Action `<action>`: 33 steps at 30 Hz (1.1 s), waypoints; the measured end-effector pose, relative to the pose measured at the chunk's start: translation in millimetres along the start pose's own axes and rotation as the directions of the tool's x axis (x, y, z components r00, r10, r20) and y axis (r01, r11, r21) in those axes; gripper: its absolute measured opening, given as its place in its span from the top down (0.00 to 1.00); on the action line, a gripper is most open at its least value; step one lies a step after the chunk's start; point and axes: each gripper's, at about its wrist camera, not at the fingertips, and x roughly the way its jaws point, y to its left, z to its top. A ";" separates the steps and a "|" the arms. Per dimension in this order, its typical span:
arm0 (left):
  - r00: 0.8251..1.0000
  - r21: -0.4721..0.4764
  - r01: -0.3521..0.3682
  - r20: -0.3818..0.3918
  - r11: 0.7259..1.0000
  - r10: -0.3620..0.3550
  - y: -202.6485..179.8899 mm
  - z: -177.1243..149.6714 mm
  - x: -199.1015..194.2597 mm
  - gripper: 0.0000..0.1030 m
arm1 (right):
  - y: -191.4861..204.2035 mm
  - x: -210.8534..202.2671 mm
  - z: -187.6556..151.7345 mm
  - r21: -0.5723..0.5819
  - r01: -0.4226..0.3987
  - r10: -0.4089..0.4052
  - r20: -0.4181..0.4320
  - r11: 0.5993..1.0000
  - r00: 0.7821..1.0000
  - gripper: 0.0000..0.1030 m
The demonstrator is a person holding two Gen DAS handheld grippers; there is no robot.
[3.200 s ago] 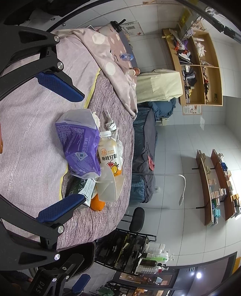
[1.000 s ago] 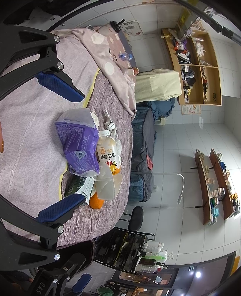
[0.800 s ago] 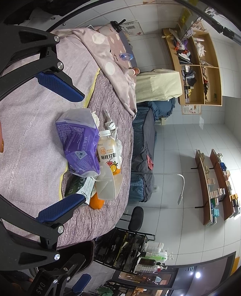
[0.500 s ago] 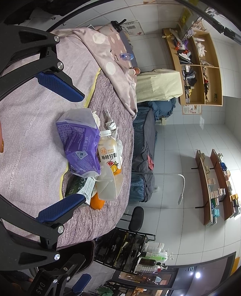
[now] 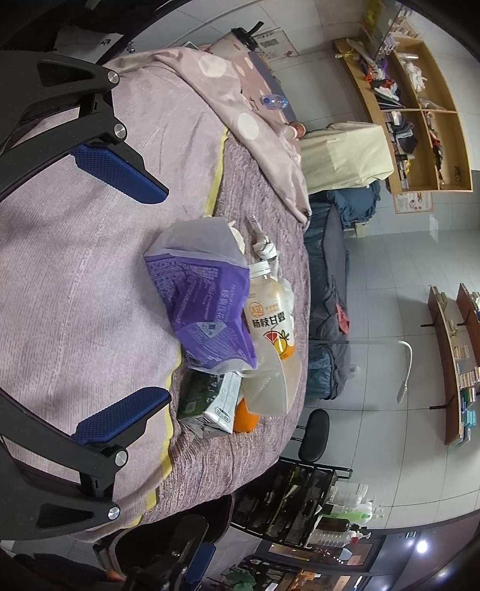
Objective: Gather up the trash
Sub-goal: 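Grasp the purple plastic bag with the left tool while the right tool grasps the white face mask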
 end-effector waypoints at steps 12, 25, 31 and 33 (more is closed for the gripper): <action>0.999 0.016 0.041 -0.025 0.999 -0.041 31.6 22.9 29.2 0.06 | 27.0 43.6 18.4 -0.122 -0.083 0.072 -0.094 0.989 0.993 0.05; 0.994 0.082 0.073 -0.087 0.994 -0.066 26.3 20.9 62.2 0.76 | 32.1 79.0 26.6 -0.170 -0.095 0.067 -0.166 0.981 0.984 0.05; 0.995 0.069 0.078 -0.060 0.995 -0.074 28.6 20.5 52.8 0.88 | 33.9 90.1 37.2 -0.209 -0.083 0.052 -0.153 0.974 0.987 0.05; 0.996 0.050 0.083 -0.039 0.995 -0.081 30.3 23.8 46.9 0.90 | 33.4 92.3 45.5 -0.212 -0.087 0.058 -0.138 0.973 0.989 0.07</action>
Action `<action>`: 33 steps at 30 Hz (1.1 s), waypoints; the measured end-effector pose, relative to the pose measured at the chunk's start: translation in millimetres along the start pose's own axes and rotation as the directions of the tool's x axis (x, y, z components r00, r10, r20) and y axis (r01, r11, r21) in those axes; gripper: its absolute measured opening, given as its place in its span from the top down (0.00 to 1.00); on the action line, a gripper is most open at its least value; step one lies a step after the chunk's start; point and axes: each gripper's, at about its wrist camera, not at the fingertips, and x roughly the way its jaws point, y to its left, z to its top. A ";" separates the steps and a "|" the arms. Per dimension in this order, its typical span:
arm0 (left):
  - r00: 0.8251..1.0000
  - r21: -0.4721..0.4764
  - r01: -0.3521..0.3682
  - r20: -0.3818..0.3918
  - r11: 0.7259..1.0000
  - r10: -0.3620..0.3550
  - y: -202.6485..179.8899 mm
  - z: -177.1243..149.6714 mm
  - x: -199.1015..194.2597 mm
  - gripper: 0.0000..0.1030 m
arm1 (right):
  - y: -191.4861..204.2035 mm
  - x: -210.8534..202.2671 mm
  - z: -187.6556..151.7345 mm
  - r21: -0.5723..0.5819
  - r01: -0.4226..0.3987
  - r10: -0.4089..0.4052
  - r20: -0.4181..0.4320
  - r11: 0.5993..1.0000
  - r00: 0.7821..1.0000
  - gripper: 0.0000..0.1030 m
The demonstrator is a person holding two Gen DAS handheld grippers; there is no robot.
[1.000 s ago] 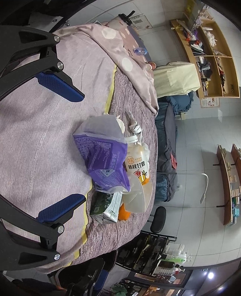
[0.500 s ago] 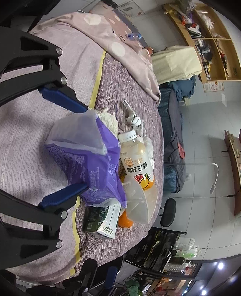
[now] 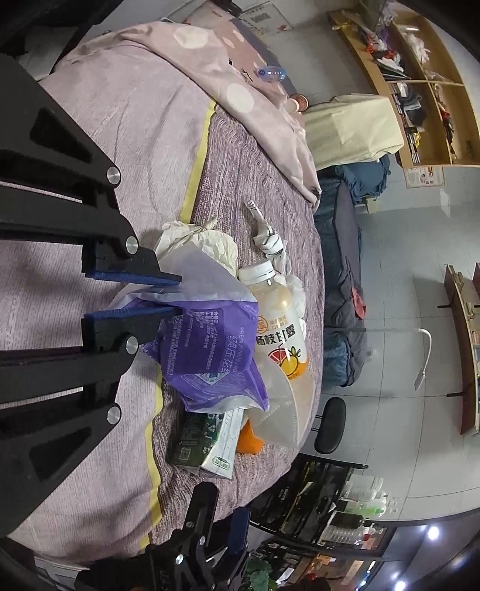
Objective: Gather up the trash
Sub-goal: 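Grasp the purple plastic bag with the left tool while the right tool grasps the white face mask, then carry both items to the black bin while the right tool releases the mask inside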
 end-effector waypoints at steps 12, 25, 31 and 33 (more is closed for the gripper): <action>0.990 -0.103 -0.009 0.137 0.995 0.023 23.6 31.4 -34.5 0.91 | -16.4 43.4 61.7 -0.074 0.007 -0.005 0.032 0.997 0.999 0.31; 0.990 -0.127 0.006 0.137 0.992 0.012 23.8 35.1 -23.0 0.91 | -32.0 55.2 67.5 -0.053 -0.039 0.039 0.007 0.998 0.999 0.95; 0.986 -0.111 0.031 0.166 0.993 -0.012 10.0 41.4 -31.5 0.91 | -40.7 1.1 64.2 -0.018 -0.016 0.018 0.123 1.000 0.992 0.96; 0.984 -0.102 0.045 0.178 0.994 -0.026 3.1 44.6 -34.0 0.91 | -41.6 -15.3 62.6 -0.011 -0.003 0.005 0.151 1.000 0.989 0.96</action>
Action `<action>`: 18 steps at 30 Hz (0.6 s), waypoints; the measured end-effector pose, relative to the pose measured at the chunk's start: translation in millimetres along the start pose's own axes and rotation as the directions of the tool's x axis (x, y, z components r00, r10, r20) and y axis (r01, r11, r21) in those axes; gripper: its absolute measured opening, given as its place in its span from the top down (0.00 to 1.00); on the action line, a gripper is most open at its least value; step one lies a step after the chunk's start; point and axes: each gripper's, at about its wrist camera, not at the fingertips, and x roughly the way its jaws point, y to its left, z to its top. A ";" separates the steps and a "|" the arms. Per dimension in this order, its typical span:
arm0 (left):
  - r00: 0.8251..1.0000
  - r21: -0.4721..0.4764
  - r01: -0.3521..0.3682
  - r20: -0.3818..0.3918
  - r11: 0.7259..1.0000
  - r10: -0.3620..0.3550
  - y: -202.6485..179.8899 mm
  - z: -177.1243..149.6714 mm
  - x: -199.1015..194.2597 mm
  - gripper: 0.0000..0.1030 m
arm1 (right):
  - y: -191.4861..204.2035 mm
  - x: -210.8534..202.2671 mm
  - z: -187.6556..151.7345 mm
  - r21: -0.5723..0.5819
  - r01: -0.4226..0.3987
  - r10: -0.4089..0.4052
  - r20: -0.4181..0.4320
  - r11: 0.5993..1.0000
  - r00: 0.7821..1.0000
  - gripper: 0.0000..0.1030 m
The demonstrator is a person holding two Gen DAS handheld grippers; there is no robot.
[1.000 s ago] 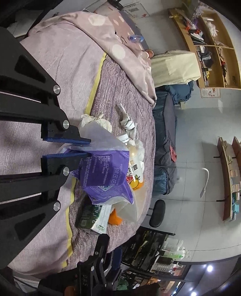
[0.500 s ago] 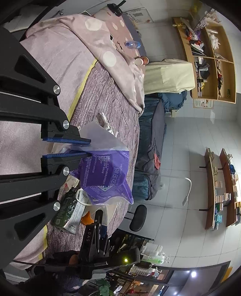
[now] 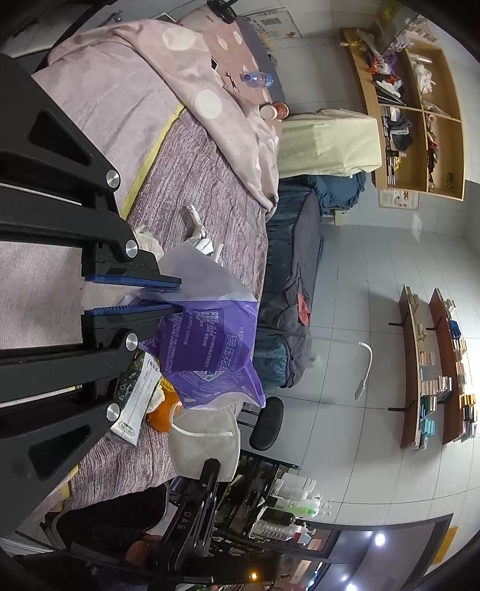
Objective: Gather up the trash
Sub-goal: 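Carry both items to the black bin while the right tool releases the mask inside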
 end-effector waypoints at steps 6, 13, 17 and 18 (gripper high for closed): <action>0.998 0.030 0.062 0.018 0.998 -0.063 -25.9 6.8 -2.3 0.91 | -8.4 -47.1 -7.0 0.036 0.052 -0.055 0.070 0.998 0.996 0.96; 0.987 0.066 0.158 0.023 0.985 -0.160 -60.8 13.2 -0.6 0.91 | -43.7 -94.1 -28.2 0.126 0.158 -0.172 0.111 0.979 0.979 0.96; 0.974 0.072 0.227 0.004 0.971 -0.228 -84.5 15.2 6.3 0.91 | -70.2 -119.7 -46.5 0.186 0.235 -0.258 0.106 0.954 0.960 0.96; 0.968 0.072 0.250 -0.006 0.965 -0.251 -91.3 15.1 9.1 0.91 | -77.0 -124.9 -52.0 0.200 0.257 -0.280 0.098 0.946 0.955 0.96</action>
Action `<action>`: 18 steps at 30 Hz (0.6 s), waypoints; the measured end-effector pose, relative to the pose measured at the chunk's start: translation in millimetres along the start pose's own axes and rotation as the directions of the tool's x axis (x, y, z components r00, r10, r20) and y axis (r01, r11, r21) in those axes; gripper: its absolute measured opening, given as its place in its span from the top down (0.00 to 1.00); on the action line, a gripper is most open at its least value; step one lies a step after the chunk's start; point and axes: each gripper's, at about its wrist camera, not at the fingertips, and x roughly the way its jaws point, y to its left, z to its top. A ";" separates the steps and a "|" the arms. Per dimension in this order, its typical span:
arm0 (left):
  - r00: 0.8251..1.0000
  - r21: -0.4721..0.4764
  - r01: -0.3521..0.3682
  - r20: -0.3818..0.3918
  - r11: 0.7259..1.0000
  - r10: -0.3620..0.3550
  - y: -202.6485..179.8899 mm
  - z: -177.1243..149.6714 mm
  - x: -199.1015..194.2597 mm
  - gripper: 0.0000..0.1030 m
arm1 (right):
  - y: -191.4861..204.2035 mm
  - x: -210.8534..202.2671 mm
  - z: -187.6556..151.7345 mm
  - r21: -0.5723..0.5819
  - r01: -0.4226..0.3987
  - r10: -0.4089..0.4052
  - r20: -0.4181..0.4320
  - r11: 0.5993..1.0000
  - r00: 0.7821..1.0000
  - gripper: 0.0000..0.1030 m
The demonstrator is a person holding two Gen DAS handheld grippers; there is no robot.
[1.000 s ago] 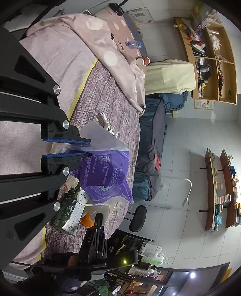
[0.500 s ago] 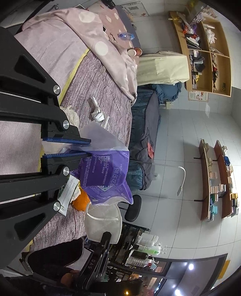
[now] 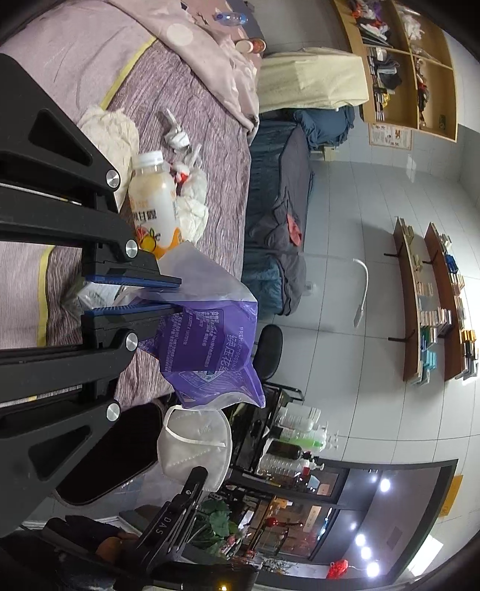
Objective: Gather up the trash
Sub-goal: 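Carry both items to the black bin while the right tool releases the mask inside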
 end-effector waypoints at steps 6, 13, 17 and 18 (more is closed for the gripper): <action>0.993 0.036 0.104 -0.054 0.994 -0.102 -39.7 -4.2 27.3 0.91 | -57.5 -6.4 -33.9 0.079 0.142 -0.135 -0.090 0.987 0.987 0.96; 0.978 0.092 0.182 -0.124 0.979 -0.170 -84.0 -13.0 56.0 0.91 | -98.7 13.0 -90.8 0.162 0.225 -0.182 -0.246 0.961 0.952 0.96; 0.970 0.130 0.208 -0.154 0.969 -0.188 -104.1 -15.7 66.7 0.91 | -111.3 24.1 -117.5 0.172 0.268 -0.205 -0.315 0.948 0.927 0.95; 0.969 0.139 0.214 -0.159 0.967 -0.191 -109.5 -16.1 69.0 0.91 | -113.9 26.6 -122.8 0.182 0.277 -0.207 -0.327 0.944 0.922 0.92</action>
